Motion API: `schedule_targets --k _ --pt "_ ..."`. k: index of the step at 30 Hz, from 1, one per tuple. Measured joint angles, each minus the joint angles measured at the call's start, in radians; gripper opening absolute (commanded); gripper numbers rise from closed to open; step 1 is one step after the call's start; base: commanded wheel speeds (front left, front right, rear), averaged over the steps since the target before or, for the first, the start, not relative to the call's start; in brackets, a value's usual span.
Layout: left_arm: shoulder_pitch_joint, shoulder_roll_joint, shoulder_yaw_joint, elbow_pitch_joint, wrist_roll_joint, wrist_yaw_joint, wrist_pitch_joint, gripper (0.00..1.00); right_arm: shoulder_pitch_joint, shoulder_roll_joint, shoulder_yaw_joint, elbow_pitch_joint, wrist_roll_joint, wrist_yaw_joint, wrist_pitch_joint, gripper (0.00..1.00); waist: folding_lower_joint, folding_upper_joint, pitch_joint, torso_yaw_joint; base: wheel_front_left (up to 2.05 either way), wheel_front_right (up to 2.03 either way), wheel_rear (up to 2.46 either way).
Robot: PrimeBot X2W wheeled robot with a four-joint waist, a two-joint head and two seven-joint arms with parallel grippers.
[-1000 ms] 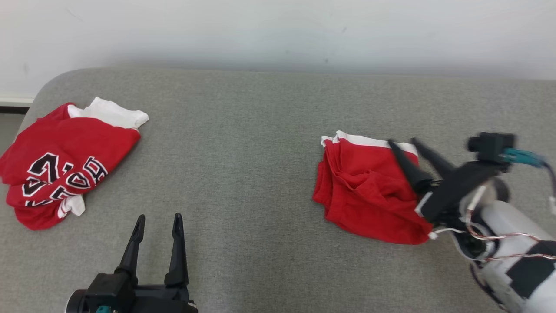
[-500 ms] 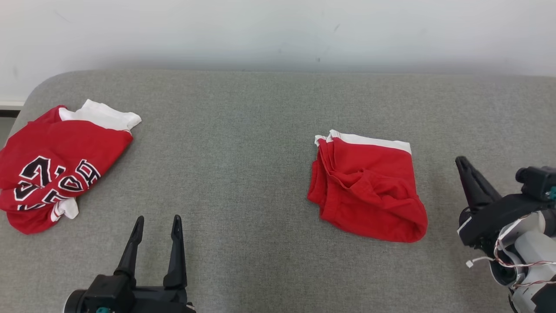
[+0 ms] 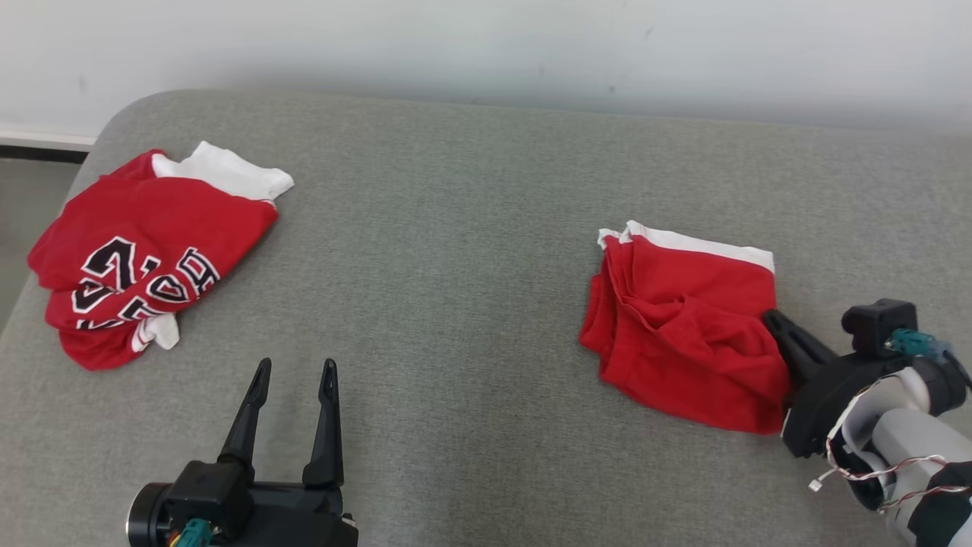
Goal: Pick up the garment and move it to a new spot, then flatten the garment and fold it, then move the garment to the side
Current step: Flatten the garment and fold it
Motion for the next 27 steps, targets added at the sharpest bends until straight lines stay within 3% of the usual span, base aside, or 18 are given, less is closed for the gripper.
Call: schedule_targets --k 10,17,27 --pt "0.006 0.0 0.01 -0.005 -0.009 0.002 0.0 1.0 0.04 0.012 0.098 -0.11 0.073 0.0 -0.03 0.0 0.0 0.0 -0.011 0.023 0.0 0.0 0.0" --pt "0.007 0.0 0.01 -0.007 -0.01 0.004 0.0 1.0 0.088 0.086 -0.007 -0.226 0.034 0.0 -0.033 0.0 0.0 0.0 -0.01 0.032 0.0 0.0 0.0" --pt "0.006 0.0 0.006 -0.007 -0.017 0.009 0.0 1.0 0.185 0.2 -0.07 -0.264 -0.028 0.0 -0.033 0.0 0.0 0.0 -0.016 0.036 0.0 0.0 0.0"
